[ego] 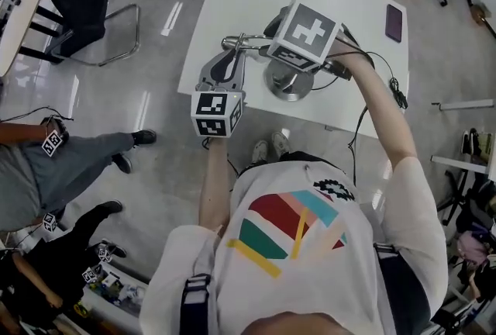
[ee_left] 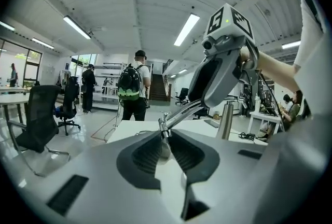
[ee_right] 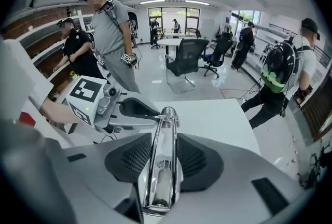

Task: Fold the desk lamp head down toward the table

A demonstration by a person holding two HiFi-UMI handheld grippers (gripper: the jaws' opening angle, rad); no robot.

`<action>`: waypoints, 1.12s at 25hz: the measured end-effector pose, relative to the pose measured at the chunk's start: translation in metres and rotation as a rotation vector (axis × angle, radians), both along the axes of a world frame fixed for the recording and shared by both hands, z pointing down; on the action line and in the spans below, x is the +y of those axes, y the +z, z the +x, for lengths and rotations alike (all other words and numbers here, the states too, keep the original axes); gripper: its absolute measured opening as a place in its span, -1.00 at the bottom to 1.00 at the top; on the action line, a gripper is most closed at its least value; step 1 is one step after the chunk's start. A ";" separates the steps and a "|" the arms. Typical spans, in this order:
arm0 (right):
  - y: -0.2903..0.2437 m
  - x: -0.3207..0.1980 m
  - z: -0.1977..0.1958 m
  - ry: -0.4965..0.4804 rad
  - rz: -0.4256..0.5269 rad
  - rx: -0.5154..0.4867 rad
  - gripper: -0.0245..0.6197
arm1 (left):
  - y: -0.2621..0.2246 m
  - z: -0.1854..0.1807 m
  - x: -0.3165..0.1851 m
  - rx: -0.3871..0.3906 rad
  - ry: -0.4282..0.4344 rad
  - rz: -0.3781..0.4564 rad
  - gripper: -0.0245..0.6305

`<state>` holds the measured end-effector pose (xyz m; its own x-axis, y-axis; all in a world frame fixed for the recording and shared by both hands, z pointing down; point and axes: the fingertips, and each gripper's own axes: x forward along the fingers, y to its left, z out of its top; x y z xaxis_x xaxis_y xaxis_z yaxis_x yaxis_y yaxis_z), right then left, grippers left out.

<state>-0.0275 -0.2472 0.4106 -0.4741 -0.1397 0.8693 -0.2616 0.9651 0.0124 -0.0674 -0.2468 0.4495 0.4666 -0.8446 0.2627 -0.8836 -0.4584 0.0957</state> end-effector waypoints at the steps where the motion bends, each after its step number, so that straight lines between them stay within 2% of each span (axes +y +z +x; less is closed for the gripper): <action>1: 0.003 0.000 0.000 -0.005 -0.010 0.021 -0.43 | 0.003 0.001 0.000 -0.001 0.006 -0.007 -0.63; 4: 0.009 0.000 0.000 -0.016 -0.029 0.076 -0.43 | 0.012 0.006 0.000 -0.008 0.017 -0.026 -0.63; 9: 0.016 -0.001 0.002 -0.015 -0.086 0.110 -0.42 | 0.024 0.014 0.001 -0.013 0.040 -0.061 -0.63; 15: 0.026 0.000 0.003 -0.025 -0.100 0.177 -0.42 | 0.035 0.019 0.003 -0.022 0.050 -0.098 -0.63; 28: 0.035 0.001 0.005 -0.015 -0.146 0.195 -0.42 | 0.049 0.028 0.006 0.013 0.055 -0.139 -0.62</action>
